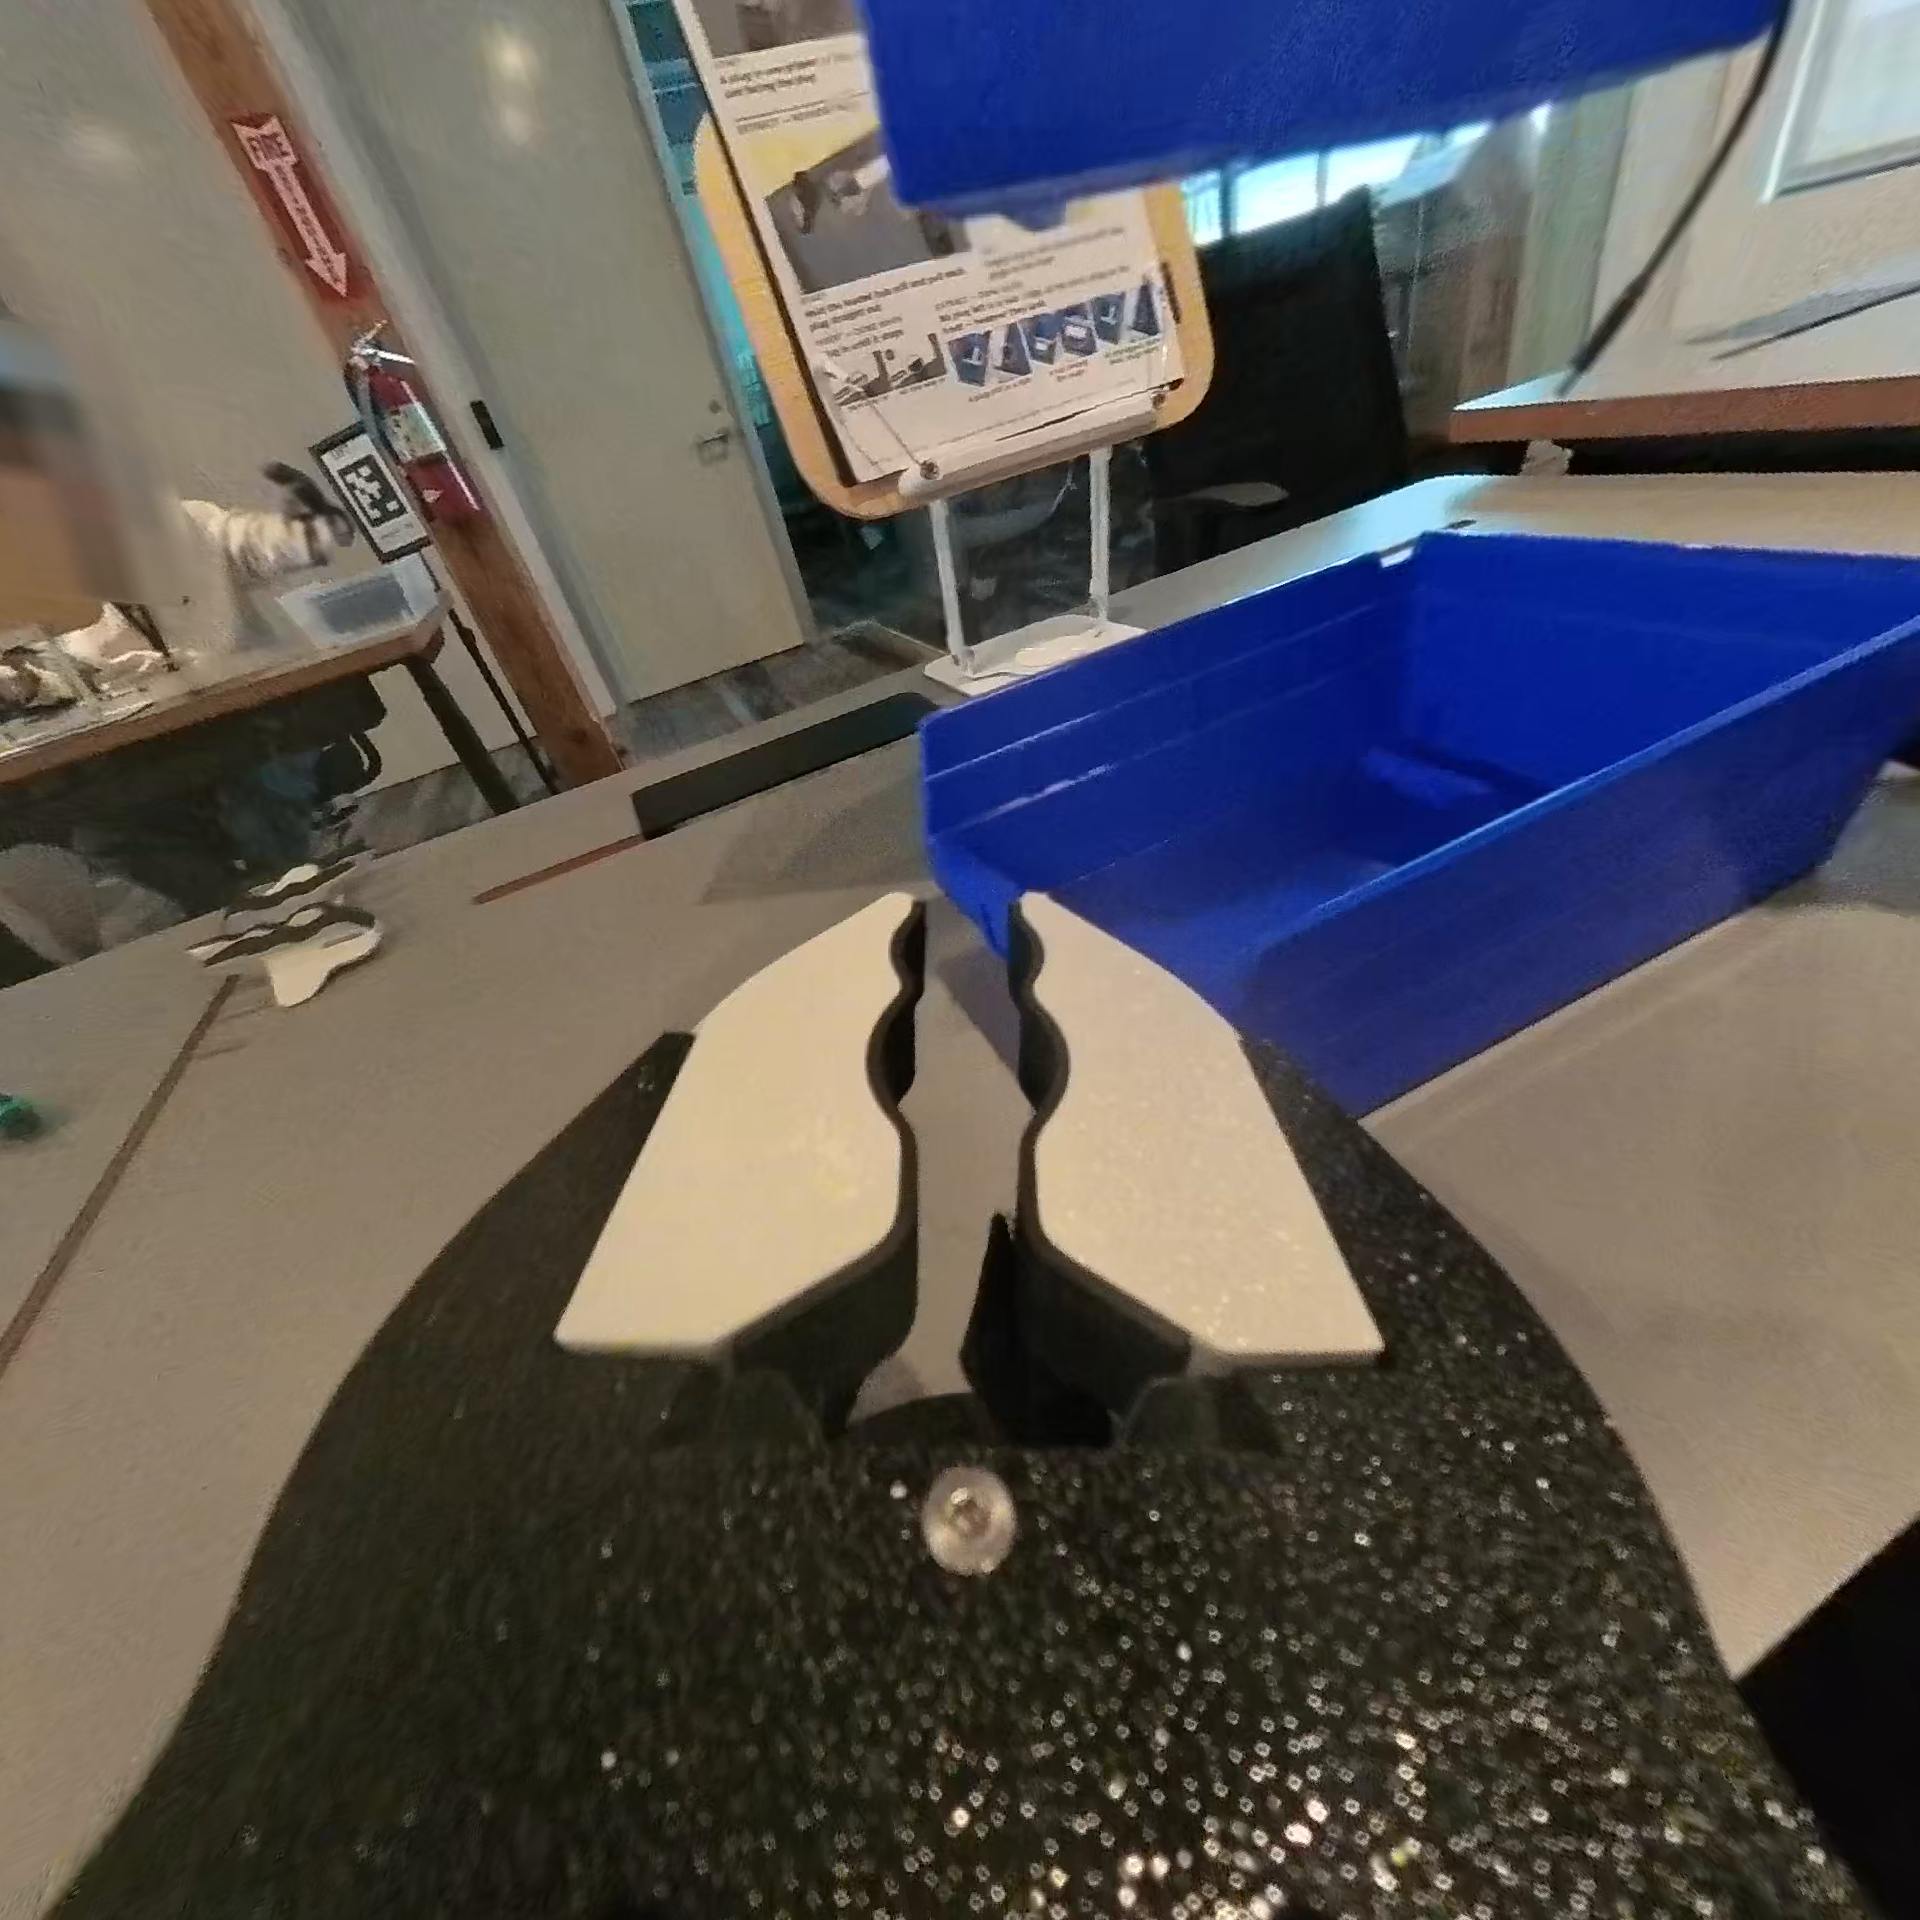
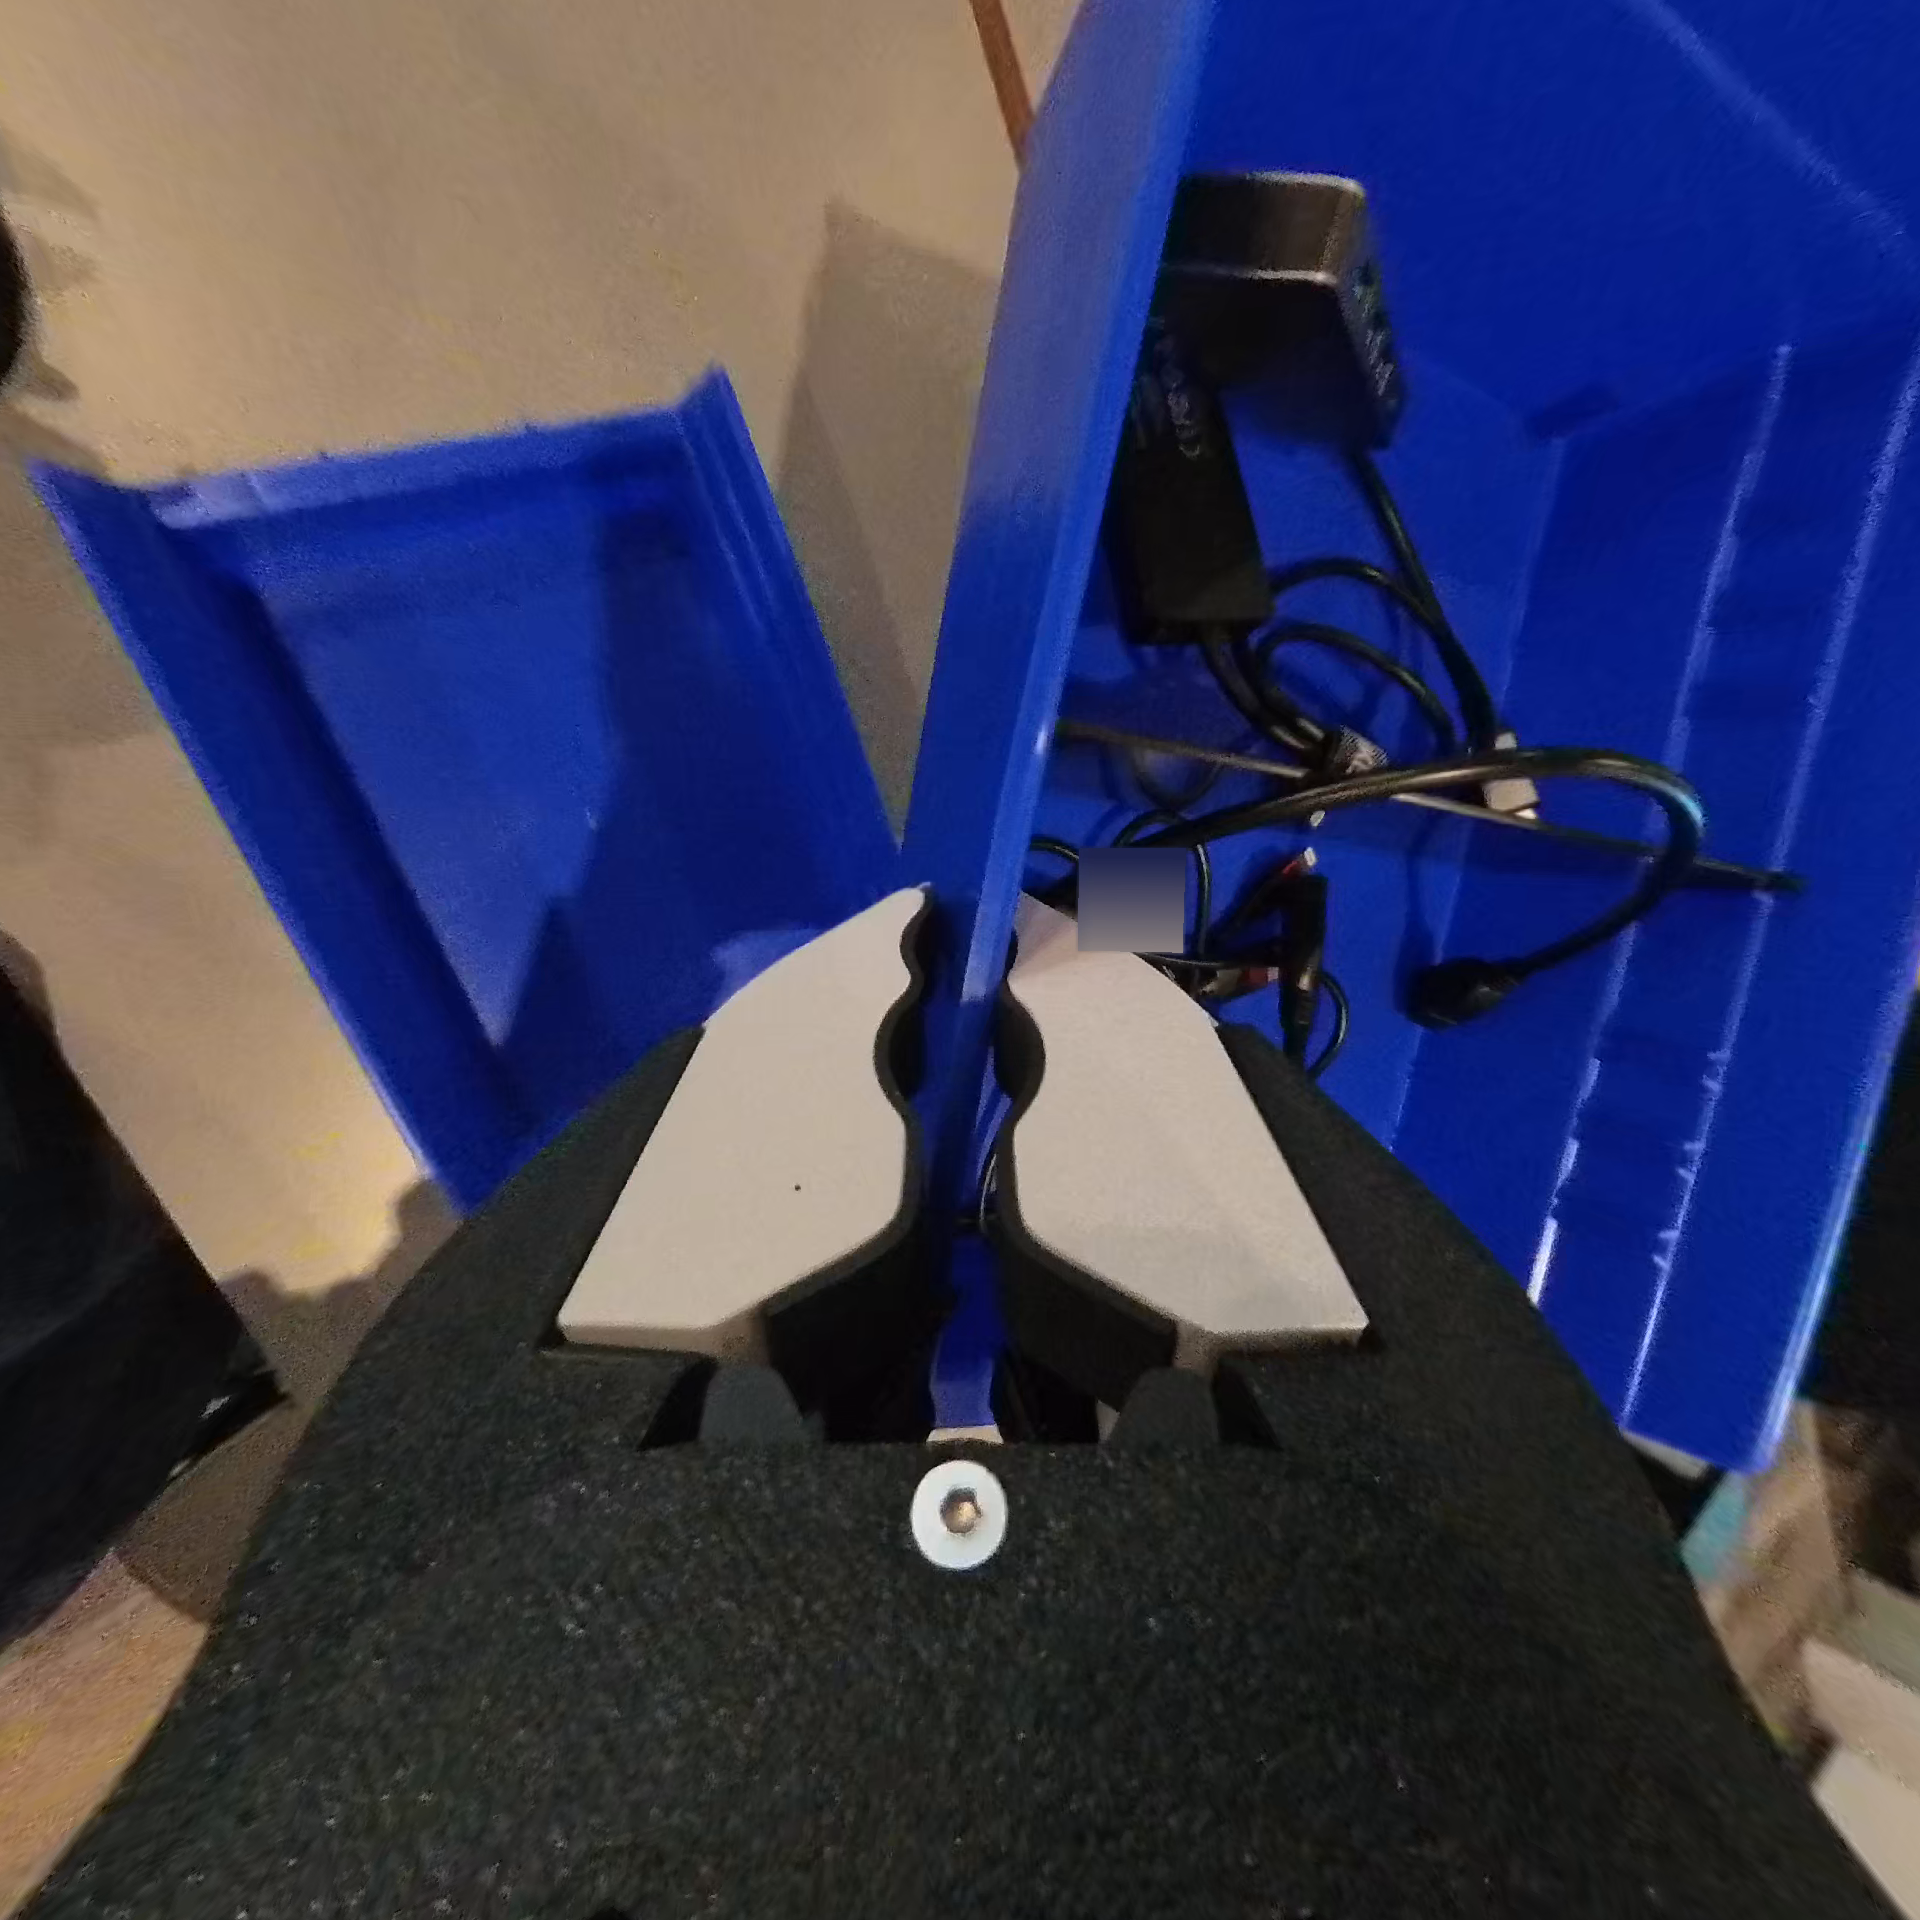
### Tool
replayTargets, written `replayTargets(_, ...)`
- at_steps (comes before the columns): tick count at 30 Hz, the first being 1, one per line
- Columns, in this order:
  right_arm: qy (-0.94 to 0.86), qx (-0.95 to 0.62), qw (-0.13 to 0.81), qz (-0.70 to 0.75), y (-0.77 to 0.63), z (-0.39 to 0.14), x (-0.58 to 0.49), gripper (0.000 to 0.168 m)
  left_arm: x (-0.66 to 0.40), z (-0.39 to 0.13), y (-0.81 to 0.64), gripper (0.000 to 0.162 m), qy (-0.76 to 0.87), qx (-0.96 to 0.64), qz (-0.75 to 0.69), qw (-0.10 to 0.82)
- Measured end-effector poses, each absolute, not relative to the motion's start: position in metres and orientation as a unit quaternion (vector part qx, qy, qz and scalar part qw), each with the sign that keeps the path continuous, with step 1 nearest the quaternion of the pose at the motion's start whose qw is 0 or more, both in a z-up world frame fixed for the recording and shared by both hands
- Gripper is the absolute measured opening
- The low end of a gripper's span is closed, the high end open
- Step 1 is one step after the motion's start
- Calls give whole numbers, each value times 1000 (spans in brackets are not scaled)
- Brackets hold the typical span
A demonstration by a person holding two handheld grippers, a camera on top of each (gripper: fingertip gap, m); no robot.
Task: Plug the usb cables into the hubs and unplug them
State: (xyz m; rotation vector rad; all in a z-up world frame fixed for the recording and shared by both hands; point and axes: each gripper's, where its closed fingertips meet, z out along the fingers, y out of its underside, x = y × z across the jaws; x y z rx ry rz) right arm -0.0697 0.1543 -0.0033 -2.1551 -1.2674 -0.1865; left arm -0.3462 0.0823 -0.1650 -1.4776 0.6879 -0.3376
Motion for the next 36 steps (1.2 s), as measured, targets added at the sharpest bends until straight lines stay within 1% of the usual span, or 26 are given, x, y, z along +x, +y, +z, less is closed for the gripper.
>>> replayTargets(1,-493,-808,315,-71,161,5,-87,7,-350,-166,84,14,299,-658,-148,675)
replayTargets(7,-532,-773,345,-36,212,41,-204,7,-378,-163,91,15,251,-665,-122,693)
replayTargets(10,-537,-766,353,-5,236,41,-267,7,-394,-159,91,15,228,-666,-107,702)
replayTargets(12,-546,-762,348,7,249,30,-306,7,-404,-157,91,15,219,-668,-93,705)
replayTargets(15,-560,-758,333,20,261,-4,-359,7,-416,-157,90,16,210,-674,-77,704)
replayTargets(19,-579,-762,286,46,264,-71,-413,7,-430,-157,88,16,198,-676,-59,707)
replayTargets(23,-585,-775,227,78,256,-144,-450,7,-441,-161,86,17,190,-683,-49,703)
replayTargets(27,-587,-784,185,79,249,-206,-469,7,-448,-169,87,18,184,-691,-45,697)
replayTargets(30,-585,-782,213,34,257,-229,-477,7,-451,-174,88,18,182,-697,-41,692)
replayTargets(33,-573,-792,207,23,259,-248,-478,6,-452,-175,90,19,179,-699,-41,691)
replayTargets(36,-594,-769,238,18,257,-249,-480,8,-453,-173,91,23,175,-698,-40,693)
